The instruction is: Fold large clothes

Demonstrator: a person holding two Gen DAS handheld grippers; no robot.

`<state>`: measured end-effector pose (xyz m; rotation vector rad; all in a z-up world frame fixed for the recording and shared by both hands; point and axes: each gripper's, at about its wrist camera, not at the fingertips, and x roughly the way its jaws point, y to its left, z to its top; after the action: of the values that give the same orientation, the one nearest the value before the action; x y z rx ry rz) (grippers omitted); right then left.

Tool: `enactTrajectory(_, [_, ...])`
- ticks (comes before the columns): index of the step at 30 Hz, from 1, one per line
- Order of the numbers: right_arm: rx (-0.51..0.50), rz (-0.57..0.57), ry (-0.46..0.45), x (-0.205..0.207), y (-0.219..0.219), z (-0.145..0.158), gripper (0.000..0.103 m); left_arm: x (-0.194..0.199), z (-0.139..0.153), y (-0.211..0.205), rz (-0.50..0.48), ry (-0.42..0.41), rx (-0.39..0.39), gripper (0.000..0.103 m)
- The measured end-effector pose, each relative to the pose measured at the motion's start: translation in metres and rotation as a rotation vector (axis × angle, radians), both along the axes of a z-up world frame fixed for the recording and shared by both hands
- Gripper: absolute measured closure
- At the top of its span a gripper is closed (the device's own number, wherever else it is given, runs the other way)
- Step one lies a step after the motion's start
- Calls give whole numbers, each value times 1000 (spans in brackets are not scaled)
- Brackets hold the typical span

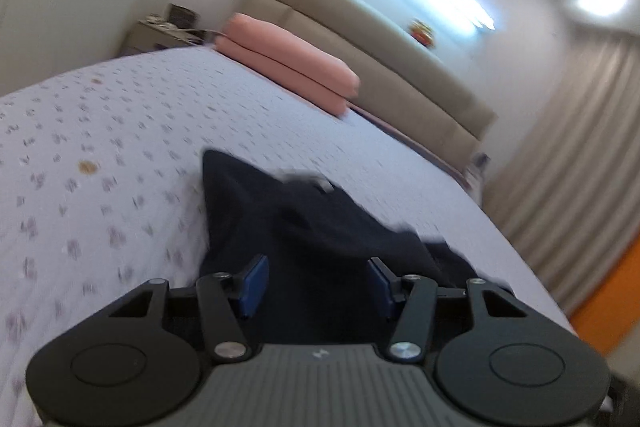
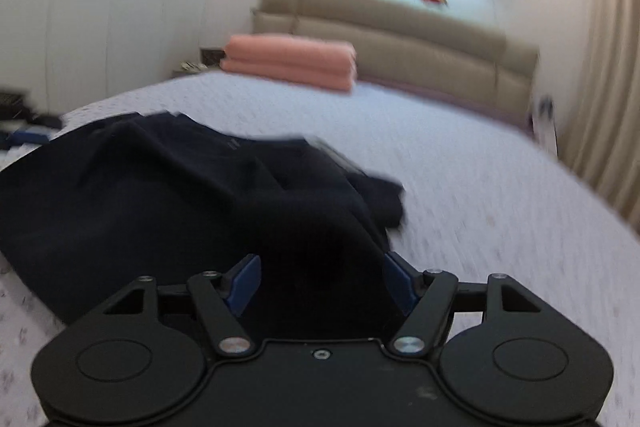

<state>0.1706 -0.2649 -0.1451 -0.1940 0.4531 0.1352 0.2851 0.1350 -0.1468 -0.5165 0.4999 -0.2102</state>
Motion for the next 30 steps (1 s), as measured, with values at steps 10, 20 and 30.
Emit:
enactTrajectory(10, [-443,111,72,21,47,7,20,103,19,2,-115,319,123,29])
enactTrajectory(20, [-388,107,361,88,48,18,20,138,12,-7,-207,426,219,46])
enactTrajectory(30, [-282,90,429,114,41,20,88,144,23,1,-222,445,262,85])
